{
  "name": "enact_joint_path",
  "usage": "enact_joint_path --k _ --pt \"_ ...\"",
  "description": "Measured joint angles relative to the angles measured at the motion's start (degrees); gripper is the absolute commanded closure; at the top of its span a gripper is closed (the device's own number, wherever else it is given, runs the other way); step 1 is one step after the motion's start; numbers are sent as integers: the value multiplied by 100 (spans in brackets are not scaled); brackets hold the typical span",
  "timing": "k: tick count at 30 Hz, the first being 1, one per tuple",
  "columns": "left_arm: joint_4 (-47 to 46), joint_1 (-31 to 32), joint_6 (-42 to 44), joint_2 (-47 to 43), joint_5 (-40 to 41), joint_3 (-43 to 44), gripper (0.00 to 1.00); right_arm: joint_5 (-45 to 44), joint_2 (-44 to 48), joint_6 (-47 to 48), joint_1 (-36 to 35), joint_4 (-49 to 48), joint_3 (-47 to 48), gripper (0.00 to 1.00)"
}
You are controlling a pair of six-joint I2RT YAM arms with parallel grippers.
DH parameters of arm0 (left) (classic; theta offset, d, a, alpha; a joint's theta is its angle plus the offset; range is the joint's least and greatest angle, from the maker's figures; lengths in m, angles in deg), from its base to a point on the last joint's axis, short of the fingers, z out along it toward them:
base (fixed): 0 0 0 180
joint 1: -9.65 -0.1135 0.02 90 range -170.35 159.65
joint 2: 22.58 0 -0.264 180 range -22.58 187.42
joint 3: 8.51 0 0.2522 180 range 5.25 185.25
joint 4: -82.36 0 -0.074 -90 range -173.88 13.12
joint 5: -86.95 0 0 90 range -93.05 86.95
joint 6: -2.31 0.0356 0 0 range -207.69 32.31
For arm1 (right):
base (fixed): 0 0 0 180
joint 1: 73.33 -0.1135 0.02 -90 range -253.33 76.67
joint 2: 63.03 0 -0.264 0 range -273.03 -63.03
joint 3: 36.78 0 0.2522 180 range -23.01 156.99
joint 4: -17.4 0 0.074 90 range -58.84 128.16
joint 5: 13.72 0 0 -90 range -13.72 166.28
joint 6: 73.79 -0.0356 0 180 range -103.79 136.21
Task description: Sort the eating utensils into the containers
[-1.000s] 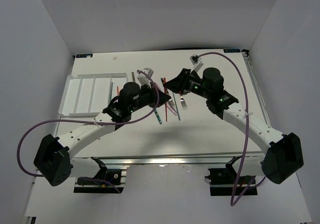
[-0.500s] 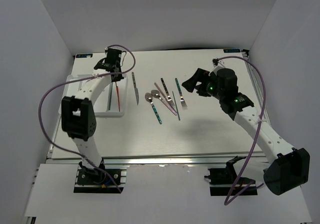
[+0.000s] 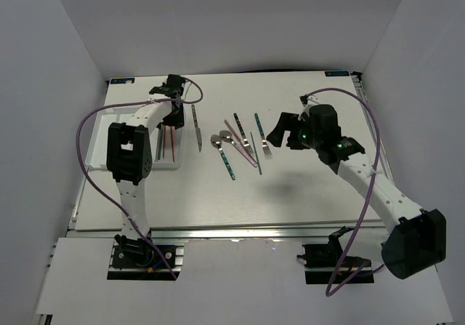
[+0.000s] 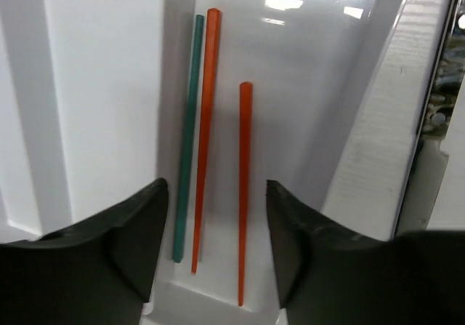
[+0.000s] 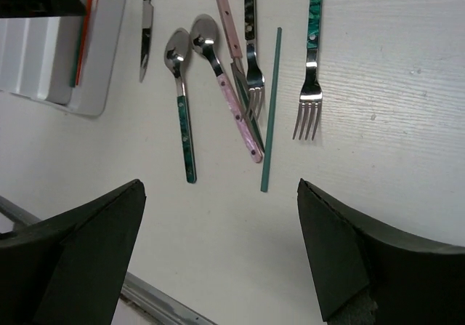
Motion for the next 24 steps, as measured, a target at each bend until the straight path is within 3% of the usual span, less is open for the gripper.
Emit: enact_joint_path --k 3,5,8,9,10,17,20,24 --pt "90 2 -70 -367 111 -201 21 -37 -463 181 -11 205 258 11" --pt "116 2 -120 -726 168 -422 2 -162 -866 313 -83 356 511 18" --pt "46 2 -293 -1788 249 -1123 2 -520 -1644 492 -308 632 1060 36" --pt "-15 0 -332 -2212 249 -1384 2 -662 -1886 553 -407 671 1231 50" --pt "-94 0 -352 -2664 227 -1652 2 -846 -2177 603 -531 708 1416 55" --pt "-1067 17 -459 -5742 -133 -3884 2 -1606 -3827 868 -933 1029 2538 61" --pt "-1320 17 -494 -6339 -216 -4664 2 -1727 -4282 953 -942 1132 2809 61" --pt "-1368 17 -584 -6419 -332 -5217 2 -1801 -4575 1043 -970 1239 2876 64"
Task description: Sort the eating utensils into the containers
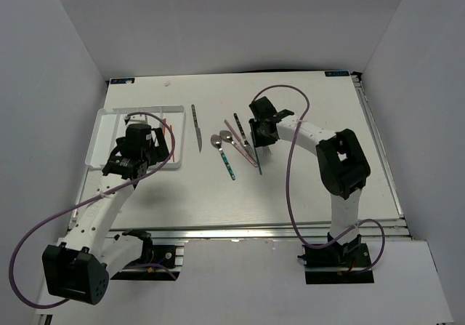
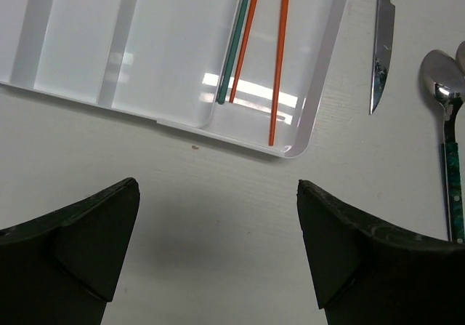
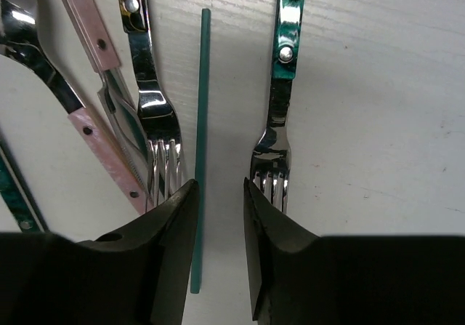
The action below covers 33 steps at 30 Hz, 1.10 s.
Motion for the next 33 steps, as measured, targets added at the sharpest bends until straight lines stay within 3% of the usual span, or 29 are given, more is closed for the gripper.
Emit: enact_joint_path --k 11,17,20,25,28,33 --pt "-247 0 -68 -48 -221 -83 2 4 -350 28 -170 35 -15 67" --pt "-256 2 -90 -46 -297 -83 2 -24 -450 -35 -201 -48 -13 81" --pt "-256 7 -114 -46 -404 -83 2 -42 -459 -66 -201 -105 -13 100" --pt "-575 83 -374 -9 -1357 -205 2 -57 -369 -199 -201 -168 -125 100" --pt "-1158 542 -739 11 -2127 -466 2 -74 -50 -393 -201 -188 -455 100" --pt "-2446 2006 -1272 308 -2820 -538 2 166 1414 -914 -199 -490 -1320 100"
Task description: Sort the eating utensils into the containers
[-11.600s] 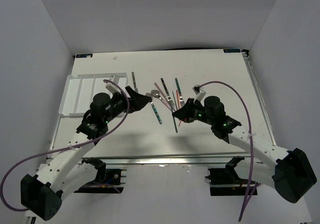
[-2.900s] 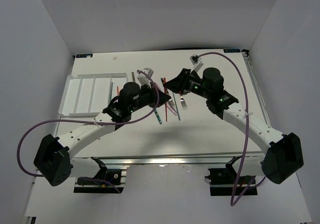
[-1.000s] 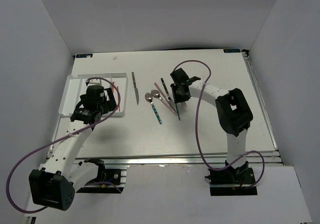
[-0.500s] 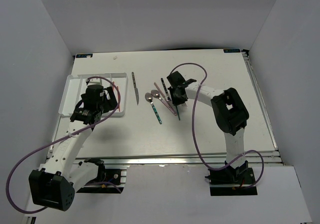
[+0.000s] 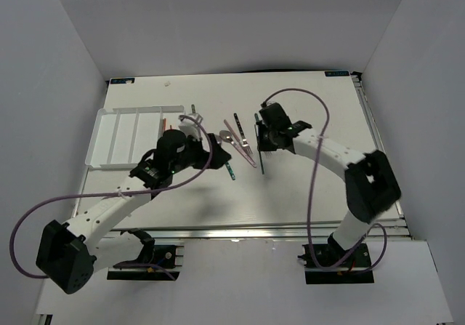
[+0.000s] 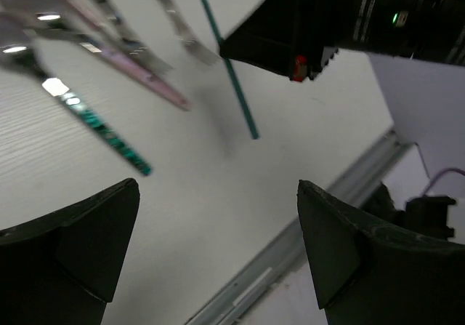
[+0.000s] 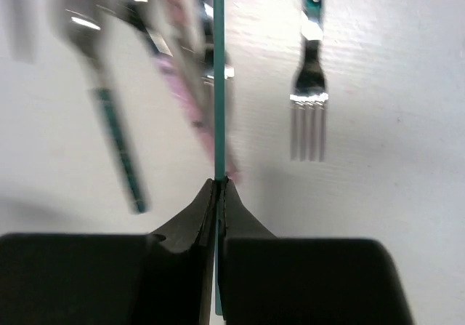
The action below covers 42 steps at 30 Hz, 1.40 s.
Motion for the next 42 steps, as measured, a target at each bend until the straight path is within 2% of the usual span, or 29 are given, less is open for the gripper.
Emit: enact_joint_path --k 4,7,11,12,14,15,18,19,20,21,22,23,25,29,32,36,40,42 --pt "-804 852 -251 529 -203 149 2 660 1298 -459 57 -643 -387 100" --pt "-1029 1172 -317 999 -181 444 5 1360 2028 -841 90 -1421 -778 100" --pt "-1167 1320 -334 1329 -13 833 22 2009 2452 -1279 94 -1971 -1180 100" --pt "-1165 1325 -326 1370 33 914 30 2135 2498 -1381 94 -2052 -1252 100" --pt "-1165 1327 -319 1449 138 1075 37 2328 2557 -1504 92 -2149 -1335 100" --pt "-1150 1327 -284 1486 177 1150 50 2398 2575 -1554 90 -2186 -1362 100" --pt "-1104 1327 -267 1596 291 1276 76 2570 2625 -1672 118 -2291 -1366 100" --pt "-1054 1327 -256 1633 358 1311 91 2590 2647 -1694 120 -2321 -1375 100" --pt "-951 1325 -240 1668 461 1351 96 2586 2686 -1694 127 -2354 -1399 100" --pt "-885 1311 -227 1694 494 1399 100 2562 2721 -1703 140 -2376 -1440 90" --pt "-789 1322 -212 1711 579 1458 100 2559 2732 -1729 149 -2391 -1462 76" --pt "-673 1353 -177 1725 682 1517 100 2566 2732 -1753 157 -2387 -1464 45" --pt "-380 1351 -79 1744 927 1631 100 2551 2741 -1803 249 -2378 -1464 13" --pt "518 988 258 1801 1425 1956 100 2463 2800 -1547 673 -1888 -1362 11" --pt "1388 -28 634 2070 1834 2404 100 2116 2800 -1163 1078 -1303 -1152 11" --pt "2334 -1084 1126 3029 2839 3108 100 1690 2800 -686 1290 -765 -946 11" --pt "2970 -1469 1438 3958 3220 3338 99 1543 2793 -343 1290 -450 -911 11" --pt "3169 -1572 1508 4404 3239 3477 95 1526 2787 -238 1285 -367 -911 11"
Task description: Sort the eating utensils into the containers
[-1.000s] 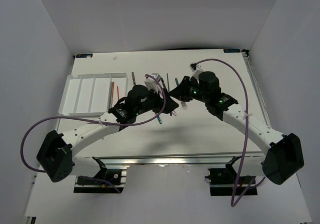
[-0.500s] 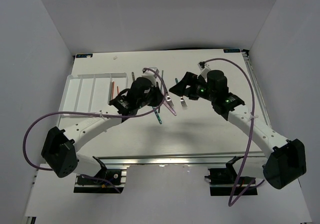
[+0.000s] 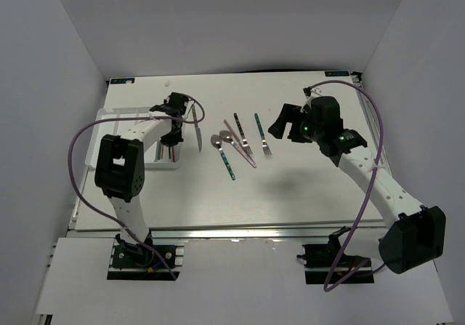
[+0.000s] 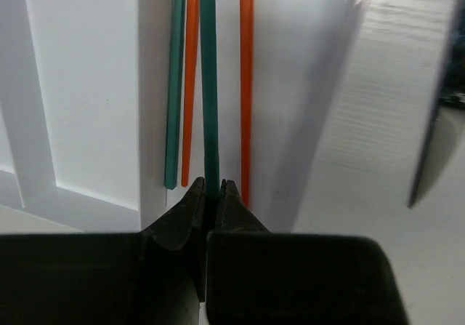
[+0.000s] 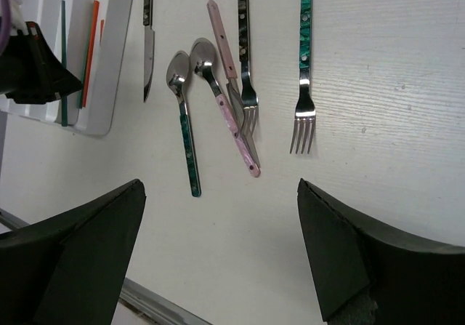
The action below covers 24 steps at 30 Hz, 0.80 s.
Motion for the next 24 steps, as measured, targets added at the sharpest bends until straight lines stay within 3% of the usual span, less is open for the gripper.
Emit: enact_joint_path --k 3,5,9,10,11,18,20,21,24 --pt "168 -92 63 474 44 186 92 0 -26 162 0 50 0 11" --pt "267 -103 81 658 87 302 82 0 -87 269 0 59 0 11" --pt "304 -127 96 748 166 385 48 2 -310 409 0 87 0 11" --pt "319 -129 81 745 177 404 33 4 -380 431 0 83 0 11" --pt "317 -131 79 745 181 420 28 9 -446 446 0 83 0 11" --pt "374 -164 -48 522 225 420 12 -151 -1582 584 -7 190 619 11" --pt "376 -164 -94 208 234 341 11 -295 -2127 667 -7 232 1019 16" --pt "400 -164 -127 9 240 299 2 -376 -2413 710 -7 275 1228 18" --pt "350 -162 -229 -874 260 76 2 -732 -3357 874 -20 507 2031 25"
